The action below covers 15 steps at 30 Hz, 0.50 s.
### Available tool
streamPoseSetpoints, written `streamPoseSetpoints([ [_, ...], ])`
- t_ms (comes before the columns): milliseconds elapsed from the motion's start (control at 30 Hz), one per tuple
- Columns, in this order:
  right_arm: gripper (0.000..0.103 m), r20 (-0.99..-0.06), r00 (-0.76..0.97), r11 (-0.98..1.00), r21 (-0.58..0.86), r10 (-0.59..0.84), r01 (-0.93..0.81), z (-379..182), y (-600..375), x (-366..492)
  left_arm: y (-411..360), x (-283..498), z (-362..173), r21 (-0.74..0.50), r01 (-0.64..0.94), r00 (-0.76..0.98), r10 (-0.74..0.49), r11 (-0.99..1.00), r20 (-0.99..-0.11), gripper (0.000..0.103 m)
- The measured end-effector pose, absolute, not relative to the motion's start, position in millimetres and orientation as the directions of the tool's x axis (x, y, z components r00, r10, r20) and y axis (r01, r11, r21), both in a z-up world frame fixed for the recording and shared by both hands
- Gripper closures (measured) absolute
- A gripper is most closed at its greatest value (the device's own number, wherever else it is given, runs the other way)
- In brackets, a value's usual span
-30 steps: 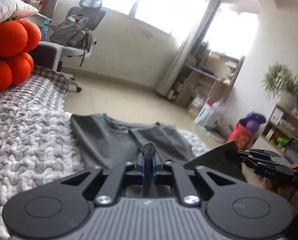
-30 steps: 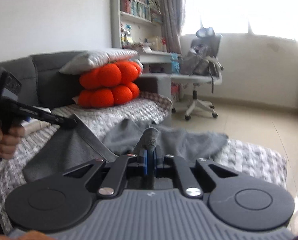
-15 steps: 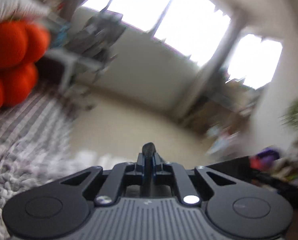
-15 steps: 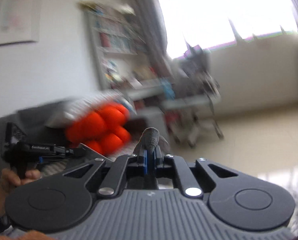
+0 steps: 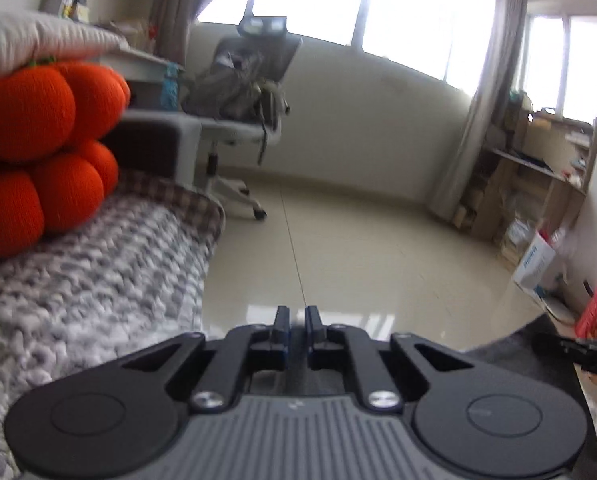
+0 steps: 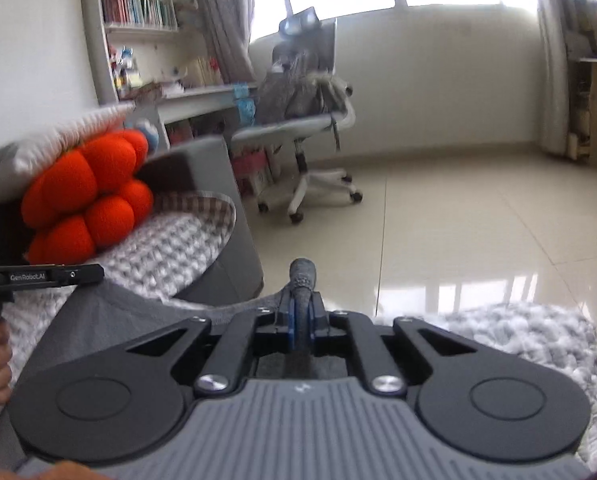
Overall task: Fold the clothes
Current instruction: 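Carry the hem with both tools over the shirt toward the collar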
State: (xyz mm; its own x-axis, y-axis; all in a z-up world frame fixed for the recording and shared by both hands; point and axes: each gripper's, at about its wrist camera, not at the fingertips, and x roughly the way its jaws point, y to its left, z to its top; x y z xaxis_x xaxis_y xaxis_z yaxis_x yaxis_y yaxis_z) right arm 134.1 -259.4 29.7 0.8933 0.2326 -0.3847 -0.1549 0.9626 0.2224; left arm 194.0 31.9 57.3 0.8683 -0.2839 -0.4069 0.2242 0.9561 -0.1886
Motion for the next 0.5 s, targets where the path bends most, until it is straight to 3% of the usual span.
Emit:
streamPoseSetpoints([
  [100, 0.095, -0.400, 0.900, 0.976, 0.194, 0.172, -0.101, 27.6, -255.8, 141.3, 24.6, 200.9, 57.9, -0.172, 0.192, 0.877, -0.248, 0.966, -0.412, 0.096],
  [200, 0.095, -0.461, 0.875, 0.982, 0.170, 0.148, -0.076, 19.4, -253.4, 150.8, 23.8, 208.4, 45.7, -0.177, 0.194, 0.841, -0.256, 0.965, -0.477, 0.096],
  [267, 0.088, -0.520, 0.836, 0.980, 0.179, 0.173, -0.091, 9.7, -254.9, 155.8, 31.9, 207.1, 38.9, -0.213, 0.186, 0.815, -0.272, 0.959, -0.512, 0.095],
  [333, 0.085, -0.504, 0.837, 0.970, 0.212, 0.212, -0.118, 7.1, -260.8, 152.0, 46.2, 203.7, 37.7, -0.267, 0.170, 0.805, -0.289, 0.949, -0.518, 0.080],
  [367, 0.075, -0.490, 0.841, 0.964, 0.237, 0.229, -0.124, 6.9, -265.1, 149.7, 52.4, 202.2, 37.2, -0.288, 0.164, 0.802, -0.298, 0.943, -0.517, 0.067],
  [400, 0.066, -0.475, 0.844, 0.951, 0.283, 0.251, -0.124, 7.3, -271.2, 147.8, 58.6, 200.7, 36.7, -0.310, 0.159, 0.799, -0.306, 0.937, -0.517, 0.061],
  [500, 0.066, -0.466, 0.835, 0.935, 0.322, 0.293, -0.148, 9.6, -272.7, 145.6, 56.1, 200.0, 31.7, -0.322, 0.182, 0.773, -0.338, 0.929, -0.537, 0.053],
])
